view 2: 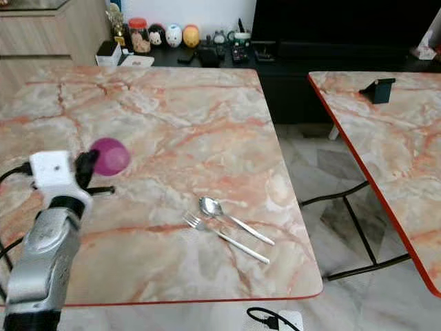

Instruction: Setting the table

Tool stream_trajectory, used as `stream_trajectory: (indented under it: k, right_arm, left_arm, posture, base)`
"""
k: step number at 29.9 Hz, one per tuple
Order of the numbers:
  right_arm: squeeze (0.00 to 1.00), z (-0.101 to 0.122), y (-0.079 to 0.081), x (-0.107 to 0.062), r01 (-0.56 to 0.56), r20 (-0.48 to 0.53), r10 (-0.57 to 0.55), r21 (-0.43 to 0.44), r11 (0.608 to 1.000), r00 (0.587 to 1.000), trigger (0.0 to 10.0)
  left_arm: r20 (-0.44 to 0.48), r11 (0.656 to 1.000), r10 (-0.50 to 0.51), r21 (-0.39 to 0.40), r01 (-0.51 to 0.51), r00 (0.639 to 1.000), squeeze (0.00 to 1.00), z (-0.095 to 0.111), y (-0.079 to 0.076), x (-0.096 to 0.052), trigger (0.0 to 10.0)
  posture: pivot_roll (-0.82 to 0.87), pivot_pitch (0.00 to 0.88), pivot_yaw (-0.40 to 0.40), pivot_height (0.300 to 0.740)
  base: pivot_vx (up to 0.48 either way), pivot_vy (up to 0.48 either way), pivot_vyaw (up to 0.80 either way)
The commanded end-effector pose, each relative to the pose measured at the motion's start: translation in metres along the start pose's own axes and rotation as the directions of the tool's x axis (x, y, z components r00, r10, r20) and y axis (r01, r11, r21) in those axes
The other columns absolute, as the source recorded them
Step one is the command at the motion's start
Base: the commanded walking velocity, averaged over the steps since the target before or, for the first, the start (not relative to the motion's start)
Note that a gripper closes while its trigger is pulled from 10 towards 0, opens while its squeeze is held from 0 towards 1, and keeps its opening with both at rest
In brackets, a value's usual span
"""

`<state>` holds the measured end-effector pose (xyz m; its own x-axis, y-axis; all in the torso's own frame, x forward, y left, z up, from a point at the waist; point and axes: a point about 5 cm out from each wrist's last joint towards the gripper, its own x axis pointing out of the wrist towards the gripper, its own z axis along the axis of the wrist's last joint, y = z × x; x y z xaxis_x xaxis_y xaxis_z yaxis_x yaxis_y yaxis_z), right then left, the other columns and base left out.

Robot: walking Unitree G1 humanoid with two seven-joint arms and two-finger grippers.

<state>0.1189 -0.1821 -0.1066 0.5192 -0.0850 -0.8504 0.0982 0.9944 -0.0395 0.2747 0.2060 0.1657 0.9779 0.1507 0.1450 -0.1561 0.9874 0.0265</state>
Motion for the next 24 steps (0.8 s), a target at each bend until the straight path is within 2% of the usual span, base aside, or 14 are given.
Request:
stream_trajectory:
  k: [1, 6, 11, 15, 24]
  right_arm:
    - [0.00, -0.003, -0.004, -0.001, 0.021, -0.010, -0.020, 0.037, 0.999, 1.000, 10.0]
    - [0.00, -0.003, -0.005, -0.001, 0.030, -0.010, -0.030, 0.053, 0.998, 1.000, 10.0]
    - [0.00, -0.003, -0.007, -0.001, 0.029, -0.011, -0.029, 0.051, 0.998, 1.000, 10.0]
    - [0.00, -0.003, -0.008, -0.001, 0.029, -0.010, -0.029, 0.053, 0.998, 1.000, 10.0]
    - [0.00, -0.004, -0.009, -0.001, 0.028, -0.010, -0.028, 0.047, 0.998, 1.000, 10.0]
  left_arm:
    - [0.078, 0.999, 0.029, 0.040, -0.032, 0.997, 0.00, 0.011, 0.008, -0.007, 10.0]
    - [0.090, 0.995, 0.034, 0.089, -0.042, 0.995, 0.00, 0.010, 0.017, -0.018, 10.0]
    - [0.094, 0.990, -0.008, 0.142, -0.006, 0.996, 0.00, 0.010, 0.024, -0.027, 10.0]
    - [0.115, 0.991, 0.013, 0.132, -0.029, 0.993, 0.00, 0.015, 0.031, -0.027, 10.0]
    - [0.131, 0.993, 0.028, 0.108, -0.042, 0.991, 0.00, 0.014, 0.015, -0.020, 10.0]
  posture:
    - [0.06, 0.000, -0.077, 0.740]
    - [0.06, 0.000, -0.081, 0.740]
    - [0.07, 0.000, -0.084, 0.740]
    - [0.07, 0.000, -0.087, 0.740]
    - [0.06, 0.000, -0.085, 0.740]
  base:
    - [0.000, 0.000, 0.00]
    - [0.000, 0.000, 0.00]
    - [0.000, 0.000, 0.00]
    - [0.000, 0.000, 0.00]
    - [0.000, 0.000, 0.00]
